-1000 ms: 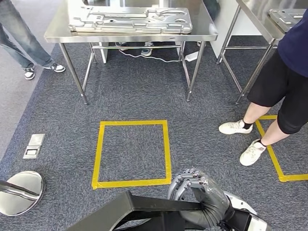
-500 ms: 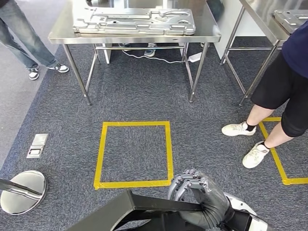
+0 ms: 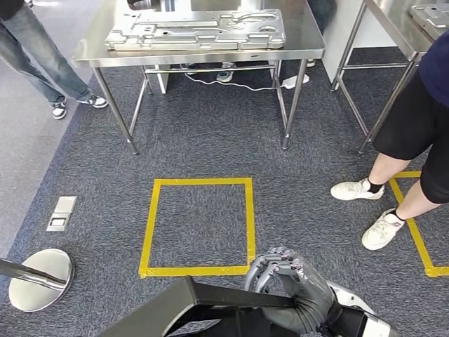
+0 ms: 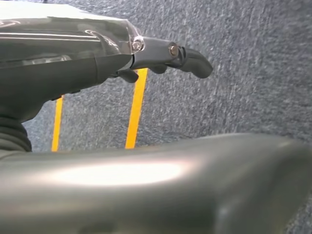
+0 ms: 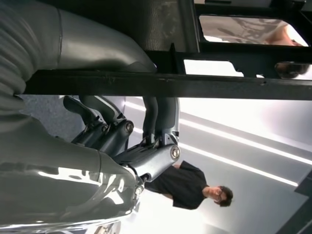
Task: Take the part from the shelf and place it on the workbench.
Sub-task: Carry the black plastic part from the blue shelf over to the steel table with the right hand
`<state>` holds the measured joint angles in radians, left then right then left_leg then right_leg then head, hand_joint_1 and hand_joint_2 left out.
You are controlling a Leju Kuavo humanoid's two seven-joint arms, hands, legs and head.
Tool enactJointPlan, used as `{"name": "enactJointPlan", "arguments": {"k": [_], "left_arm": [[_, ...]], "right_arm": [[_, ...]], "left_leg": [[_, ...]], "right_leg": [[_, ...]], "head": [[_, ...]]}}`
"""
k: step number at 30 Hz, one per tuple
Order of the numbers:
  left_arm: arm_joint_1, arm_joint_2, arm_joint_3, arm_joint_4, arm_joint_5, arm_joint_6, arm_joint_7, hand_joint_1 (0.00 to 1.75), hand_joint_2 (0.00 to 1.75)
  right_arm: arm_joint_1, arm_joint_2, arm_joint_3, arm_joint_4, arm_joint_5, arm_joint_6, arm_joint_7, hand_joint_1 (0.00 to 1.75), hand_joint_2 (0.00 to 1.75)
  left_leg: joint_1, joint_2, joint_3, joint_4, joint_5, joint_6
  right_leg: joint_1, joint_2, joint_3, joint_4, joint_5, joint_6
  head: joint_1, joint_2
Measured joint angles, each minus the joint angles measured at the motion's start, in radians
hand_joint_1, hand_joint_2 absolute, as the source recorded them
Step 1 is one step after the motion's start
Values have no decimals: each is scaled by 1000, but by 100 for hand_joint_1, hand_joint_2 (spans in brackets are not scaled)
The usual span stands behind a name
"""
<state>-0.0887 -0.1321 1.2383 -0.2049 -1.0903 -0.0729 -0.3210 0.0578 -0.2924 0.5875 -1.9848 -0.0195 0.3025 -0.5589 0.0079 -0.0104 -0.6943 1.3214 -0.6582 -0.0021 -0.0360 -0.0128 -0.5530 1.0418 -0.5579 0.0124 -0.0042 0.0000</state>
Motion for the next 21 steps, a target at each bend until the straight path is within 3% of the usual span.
{"name": "enactJointPlan", "arguments": {"k": [1, 3, 5, 8, 9, 12, 14, 21], "left_arm": [[1, 0, 0, 0, 0, 0, 0, 0, 175], [1, 0, 0, 0, 0, 0, 0, 0, 175], [-1, 0, 0, 0, 0, 0, 0, 0, 175], [-1, 0, 0, 0, 0, 0, 0, 0, 175], [0, 0, 0, 0, 0, 0, 0, 0, 175], [1, 0, 0, 0, 0, 0, -1, 0, 175], [0, 0, 0, 0, 0, 0, -1, 0, 175], [-1, 0, 0, 0, 0, 0, -1, 0, 175]], "right_arm": [[0, 0, 0, 0, 0, 0, 0, 175, 175], [-1, 1, 0, 0, 0, 0, 0, 175, 175], [-2, 1, 0, 0, 0, 0, 0, 175, 175], [-3, 2, 0, 0, 0, 0, 0, 175, 175], [-3, 2, 0, 0, 0, 0, 0, 175, 175], [-6, 2, 0, 0, 0, -1, -1, 175, 175], [-6, 2, 0, 0, 0, -1, -1, 175, 175], [-6, 2, 0, 0, 0, -1, -1, 175, 175]], "left_leg": [[0, 0, 9, -34, 35, 3], [-2, 2, 59, -161, 117, 12], [-7, 3, 93, -243, 148, 22], [-9, 2, 98, -263, 134, 32], [-8, 2, 100, -267, 133, 32], [-7, 1, 106, -274, 132, 28], [-9, 2, 106, -274, 131, 31], [-11, 2, 107, -272, 129, 37]], "right_leg": [[0, 0, 6, 0, -4, 0], [1, 0, 18, -1, -12, 3], [3, 1, 22, -1, -18, 10], [4, 0, 22, -6, -20, 27], [4, -1, 25, -9, -20, 26], [5, -1, 36, -20, -19, 2], [5, 0, 39, -25, -17, -2], [3, 0, 43, -37, -10, 19]], "head": [[0, 0], [0, 0], [0, 0], [0, 0], [0, 0], [1, 0], [1, 0], [1, 0]]}}
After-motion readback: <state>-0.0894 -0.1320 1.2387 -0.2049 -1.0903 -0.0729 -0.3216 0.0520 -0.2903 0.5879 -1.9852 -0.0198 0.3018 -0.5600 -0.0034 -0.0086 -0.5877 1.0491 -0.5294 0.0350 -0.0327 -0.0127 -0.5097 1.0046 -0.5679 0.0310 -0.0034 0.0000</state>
